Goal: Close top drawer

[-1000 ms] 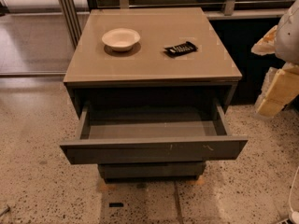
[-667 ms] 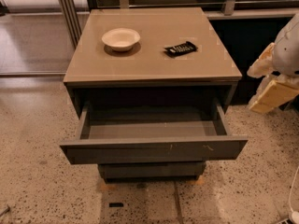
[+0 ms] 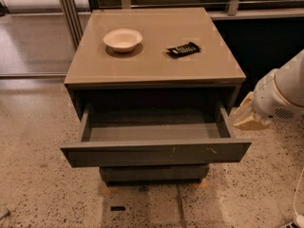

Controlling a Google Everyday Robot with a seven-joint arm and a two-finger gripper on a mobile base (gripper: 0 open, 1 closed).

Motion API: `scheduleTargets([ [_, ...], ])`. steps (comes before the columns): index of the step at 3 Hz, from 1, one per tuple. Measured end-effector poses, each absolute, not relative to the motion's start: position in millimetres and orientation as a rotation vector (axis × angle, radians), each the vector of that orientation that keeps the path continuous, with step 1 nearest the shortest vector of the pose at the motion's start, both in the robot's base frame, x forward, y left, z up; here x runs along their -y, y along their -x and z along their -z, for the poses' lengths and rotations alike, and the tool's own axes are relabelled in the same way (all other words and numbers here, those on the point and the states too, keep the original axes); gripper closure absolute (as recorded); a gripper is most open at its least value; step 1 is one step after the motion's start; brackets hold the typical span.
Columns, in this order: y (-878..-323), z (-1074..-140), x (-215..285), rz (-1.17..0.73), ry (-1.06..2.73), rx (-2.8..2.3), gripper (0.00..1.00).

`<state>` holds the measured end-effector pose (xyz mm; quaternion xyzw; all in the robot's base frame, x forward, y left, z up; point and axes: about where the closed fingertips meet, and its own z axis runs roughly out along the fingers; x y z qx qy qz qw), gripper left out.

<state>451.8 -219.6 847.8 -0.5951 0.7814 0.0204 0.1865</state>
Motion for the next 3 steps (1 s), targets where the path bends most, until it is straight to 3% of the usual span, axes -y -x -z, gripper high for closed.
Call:
scheduleTargets([
  [1,-451.6,-787.5,215.5,-0.183,1.690,-2.226,1.00],
  [3,-441.3,-729.1,206.3,-0.317,1.738,-2.292,1.00],
])
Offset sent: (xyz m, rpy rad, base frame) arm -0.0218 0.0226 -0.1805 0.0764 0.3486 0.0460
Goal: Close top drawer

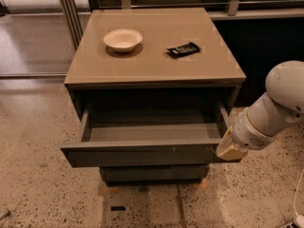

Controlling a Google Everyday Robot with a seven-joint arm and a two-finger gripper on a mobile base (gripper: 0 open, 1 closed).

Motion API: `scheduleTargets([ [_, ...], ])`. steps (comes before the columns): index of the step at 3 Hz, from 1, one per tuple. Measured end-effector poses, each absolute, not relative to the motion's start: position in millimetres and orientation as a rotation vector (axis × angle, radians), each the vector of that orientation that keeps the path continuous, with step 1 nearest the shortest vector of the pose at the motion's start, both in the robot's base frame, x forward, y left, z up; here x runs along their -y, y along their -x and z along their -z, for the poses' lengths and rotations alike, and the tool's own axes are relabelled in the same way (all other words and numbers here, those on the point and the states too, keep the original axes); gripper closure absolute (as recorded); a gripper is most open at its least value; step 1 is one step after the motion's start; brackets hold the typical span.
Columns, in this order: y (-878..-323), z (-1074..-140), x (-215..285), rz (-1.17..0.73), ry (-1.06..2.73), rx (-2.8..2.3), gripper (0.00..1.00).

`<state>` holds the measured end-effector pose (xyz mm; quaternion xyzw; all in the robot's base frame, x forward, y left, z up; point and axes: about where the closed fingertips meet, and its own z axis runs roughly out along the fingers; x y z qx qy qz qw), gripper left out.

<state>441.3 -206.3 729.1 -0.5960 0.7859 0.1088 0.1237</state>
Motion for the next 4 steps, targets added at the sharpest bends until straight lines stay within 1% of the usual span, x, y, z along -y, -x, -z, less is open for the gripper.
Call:
scheduleTargets([
  [2,-436.8,-708.5,209.6,-0.362,1.709,-2.166,1.00],
  [4,-449.5,-665.6,186.2,-0.473,1.623,-2.019,1.00],
])
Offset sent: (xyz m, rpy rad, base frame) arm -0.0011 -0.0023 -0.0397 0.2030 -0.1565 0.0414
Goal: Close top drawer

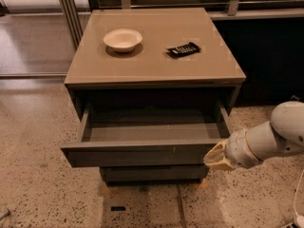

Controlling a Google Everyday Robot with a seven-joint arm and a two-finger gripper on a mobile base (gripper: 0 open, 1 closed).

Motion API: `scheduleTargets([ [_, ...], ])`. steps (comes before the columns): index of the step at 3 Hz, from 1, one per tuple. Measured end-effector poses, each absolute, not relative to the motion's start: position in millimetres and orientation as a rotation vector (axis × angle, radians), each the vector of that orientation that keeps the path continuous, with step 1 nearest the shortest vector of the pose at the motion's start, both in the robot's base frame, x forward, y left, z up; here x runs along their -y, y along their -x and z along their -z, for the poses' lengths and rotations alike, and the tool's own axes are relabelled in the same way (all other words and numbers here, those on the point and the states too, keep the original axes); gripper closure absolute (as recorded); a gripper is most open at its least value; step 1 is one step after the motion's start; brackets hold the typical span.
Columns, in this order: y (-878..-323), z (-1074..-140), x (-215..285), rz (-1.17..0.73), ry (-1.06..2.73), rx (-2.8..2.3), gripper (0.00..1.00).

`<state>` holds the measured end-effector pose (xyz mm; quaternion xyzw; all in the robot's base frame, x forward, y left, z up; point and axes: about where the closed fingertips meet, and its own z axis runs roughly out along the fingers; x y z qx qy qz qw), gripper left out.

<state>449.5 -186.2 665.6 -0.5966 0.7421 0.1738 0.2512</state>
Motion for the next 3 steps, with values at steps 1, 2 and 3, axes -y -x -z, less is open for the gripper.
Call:
scheduleTargets([
  [1,-449.5,-665.6,186.2,-0.473,1.624,-2.019,1.00],
  [2,-450.9,-663.4,187.1,-0.443,1.637,-2.003,1.00],
  [3,-458.4,-662.8,188.6,-0.352,1.654,-1.932,1.00],
])
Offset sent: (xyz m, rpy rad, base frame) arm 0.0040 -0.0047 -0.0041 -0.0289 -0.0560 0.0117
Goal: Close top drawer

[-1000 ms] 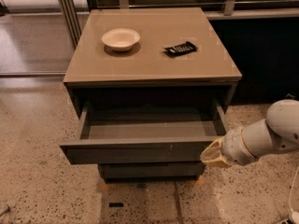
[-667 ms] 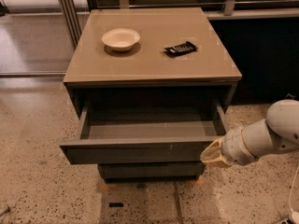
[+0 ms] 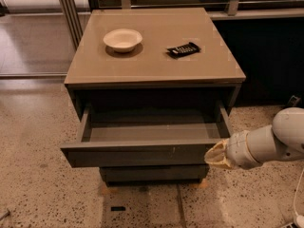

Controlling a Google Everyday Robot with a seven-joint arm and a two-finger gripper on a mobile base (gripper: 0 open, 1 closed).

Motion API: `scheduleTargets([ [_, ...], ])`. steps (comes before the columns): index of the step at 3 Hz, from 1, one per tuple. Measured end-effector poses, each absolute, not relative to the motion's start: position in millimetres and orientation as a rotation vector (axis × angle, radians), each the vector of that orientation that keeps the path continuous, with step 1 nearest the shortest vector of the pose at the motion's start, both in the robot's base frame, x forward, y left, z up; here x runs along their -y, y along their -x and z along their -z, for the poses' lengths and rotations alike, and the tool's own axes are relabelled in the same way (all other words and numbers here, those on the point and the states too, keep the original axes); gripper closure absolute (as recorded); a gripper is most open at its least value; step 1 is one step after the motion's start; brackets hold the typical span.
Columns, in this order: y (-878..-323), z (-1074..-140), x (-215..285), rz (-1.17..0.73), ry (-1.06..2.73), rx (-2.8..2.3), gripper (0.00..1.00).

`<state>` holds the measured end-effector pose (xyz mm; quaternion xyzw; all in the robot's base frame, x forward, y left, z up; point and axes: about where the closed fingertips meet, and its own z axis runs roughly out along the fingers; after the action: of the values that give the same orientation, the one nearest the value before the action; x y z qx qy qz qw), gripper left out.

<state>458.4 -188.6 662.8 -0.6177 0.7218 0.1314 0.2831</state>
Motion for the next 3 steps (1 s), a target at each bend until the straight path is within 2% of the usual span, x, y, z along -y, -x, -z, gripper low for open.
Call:
scheduleTargets([
  [3,-497.5,-658.8,185.2,-0.166,1.598,-1.739,1.00],
])
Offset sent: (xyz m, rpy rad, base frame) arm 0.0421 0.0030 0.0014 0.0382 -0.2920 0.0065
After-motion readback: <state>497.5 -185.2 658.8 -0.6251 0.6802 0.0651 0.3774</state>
